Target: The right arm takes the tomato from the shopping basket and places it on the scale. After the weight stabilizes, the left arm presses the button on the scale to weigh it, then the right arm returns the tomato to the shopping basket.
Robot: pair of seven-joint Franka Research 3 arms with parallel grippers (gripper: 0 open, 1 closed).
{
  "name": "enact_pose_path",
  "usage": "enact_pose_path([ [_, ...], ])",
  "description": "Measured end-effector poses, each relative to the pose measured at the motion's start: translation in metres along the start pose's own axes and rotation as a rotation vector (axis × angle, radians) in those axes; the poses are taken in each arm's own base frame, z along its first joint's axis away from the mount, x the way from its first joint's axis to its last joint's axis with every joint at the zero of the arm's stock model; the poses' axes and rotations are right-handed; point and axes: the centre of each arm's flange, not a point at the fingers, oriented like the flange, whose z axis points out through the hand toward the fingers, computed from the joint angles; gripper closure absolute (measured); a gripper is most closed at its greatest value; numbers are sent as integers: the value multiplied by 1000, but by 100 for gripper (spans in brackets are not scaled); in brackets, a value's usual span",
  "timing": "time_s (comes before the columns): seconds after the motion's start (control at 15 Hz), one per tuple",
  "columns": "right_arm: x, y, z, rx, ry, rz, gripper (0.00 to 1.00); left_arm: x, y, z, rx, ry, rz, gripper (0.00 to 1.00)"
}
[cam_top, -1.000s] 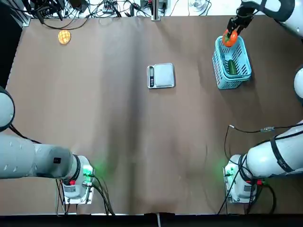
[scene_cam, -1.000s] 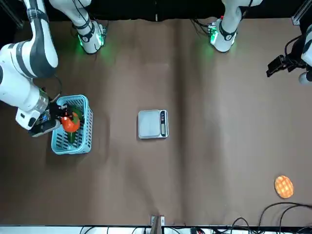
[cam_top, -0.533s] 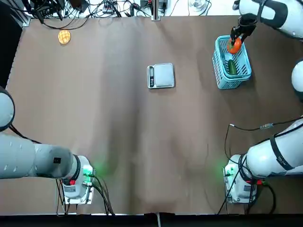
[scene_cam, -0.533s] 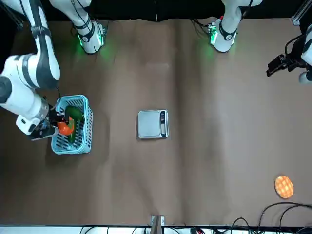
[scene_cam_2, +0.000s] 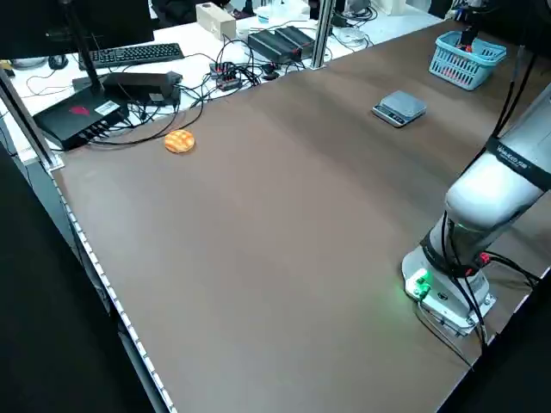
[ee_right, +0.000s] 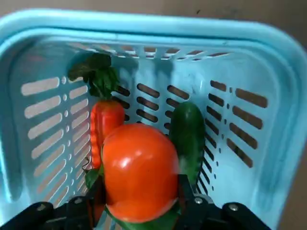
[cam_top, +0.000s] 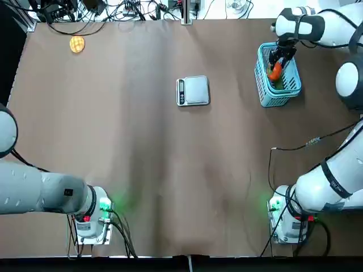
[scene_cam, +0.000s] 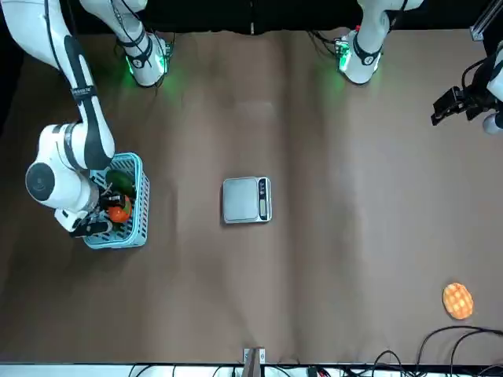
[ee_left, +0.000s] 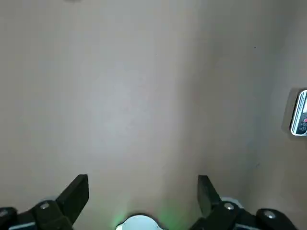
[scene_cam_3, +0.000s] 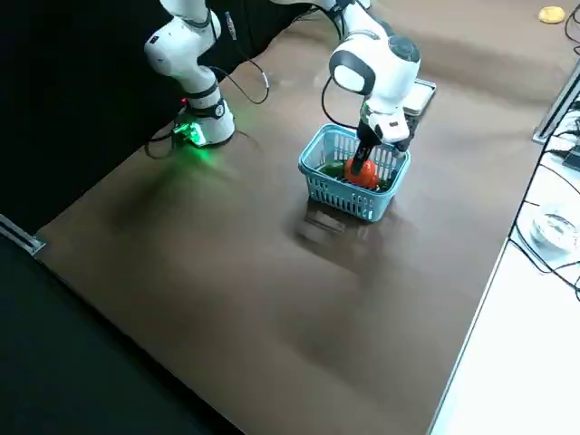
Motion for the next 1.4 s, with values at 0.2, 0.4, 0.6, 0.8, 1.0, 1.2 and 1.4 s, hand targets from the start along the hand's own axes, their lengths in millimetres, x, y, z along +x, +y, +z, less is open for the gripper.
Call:
enact_pose_path([
  [0.2,1,-1,5,0,-9,5,37,0,-1,0,0,0,-1,0],
  [0.4,2,1,9,-4,-8,8,37,0,-3,0,-26,-3,-8,0],
  [0.6,2,1,11,-5,-10,9,35,0,-3,0,-36,-4,-9,0],
  [0.8,3,2,10,-7,-9,10,26,0,-3,0,-36,-5,-9,0],
  [1.0,5,3,-2,-11,-1,10,0,0,0,0,-35,-5,-6,0],
  [1.2,10,6,-65,-19,57,15,0,0,-1,0,-35,-6,-7,0],
  [1.4,-2,9,-161,-27,127,25,0,-1,-1,0,-35,-10,-7,0],
])
